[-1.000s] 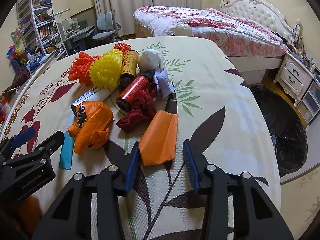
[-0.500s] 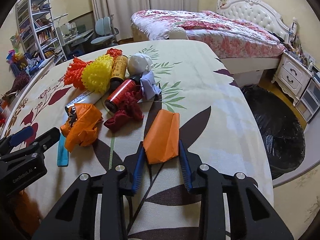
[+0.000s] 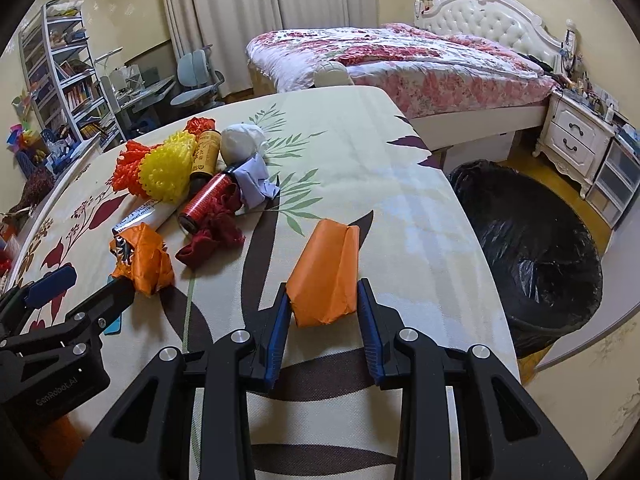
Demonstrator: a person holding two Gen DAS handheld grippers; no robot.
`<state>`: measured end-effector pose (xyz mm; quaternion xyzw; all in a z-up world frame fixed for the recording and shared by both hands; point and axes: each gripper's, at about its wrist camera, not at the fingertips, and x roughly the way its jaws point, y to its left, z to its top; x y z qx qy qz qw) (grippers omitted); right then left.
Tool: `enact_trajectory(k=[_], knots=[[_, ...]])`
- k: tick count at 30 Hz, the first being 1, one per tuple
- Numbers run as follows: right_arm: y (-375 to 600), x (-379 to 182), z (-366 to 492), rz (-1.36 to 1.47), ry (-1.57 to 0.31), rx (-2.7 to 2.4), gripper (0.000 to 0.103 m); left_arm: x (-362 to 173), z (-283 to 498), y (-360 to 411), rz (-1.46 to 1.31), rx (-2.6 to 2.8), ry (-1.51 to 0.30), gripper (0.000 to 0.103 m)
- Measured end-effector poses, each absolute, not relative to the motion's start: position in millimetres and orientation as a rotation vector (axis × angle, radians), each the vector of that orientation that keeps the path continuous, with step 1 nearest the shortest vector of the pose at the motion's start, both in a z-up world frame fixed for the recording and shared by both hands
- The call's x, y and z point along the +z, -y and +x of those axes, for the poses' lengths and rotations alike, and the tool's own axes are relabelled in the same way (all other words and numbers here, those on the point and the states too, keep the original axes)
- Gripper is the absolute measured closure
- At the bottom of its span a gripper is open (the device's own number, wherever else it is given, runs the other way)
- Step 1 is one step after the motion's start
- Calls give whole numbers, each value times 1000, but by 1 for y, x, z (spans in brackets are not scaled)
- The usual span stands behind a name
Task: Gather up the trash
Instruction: 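Grasp the orange snack wrapper with the left tool while the right tool holds the paper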
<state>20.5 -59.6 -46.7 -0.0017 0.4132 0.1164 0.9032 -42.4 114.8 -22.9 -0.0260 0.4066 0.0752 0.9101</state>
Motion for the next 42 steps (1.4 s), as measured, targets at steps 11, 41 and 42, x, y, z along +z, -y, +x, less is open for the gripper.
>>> enact_trajectory(k=[11,41,42], knots=[[70,-49,22,29,-856,239,69,-28,-26,-105,-76,142,-854,17],[73,-42,20,43,-836,245,69,-11,-43,-105,-72,92,-775,55],[74,-41,20,43,-832,244,69,-9,-43,-103,-66,88,-767,55]])
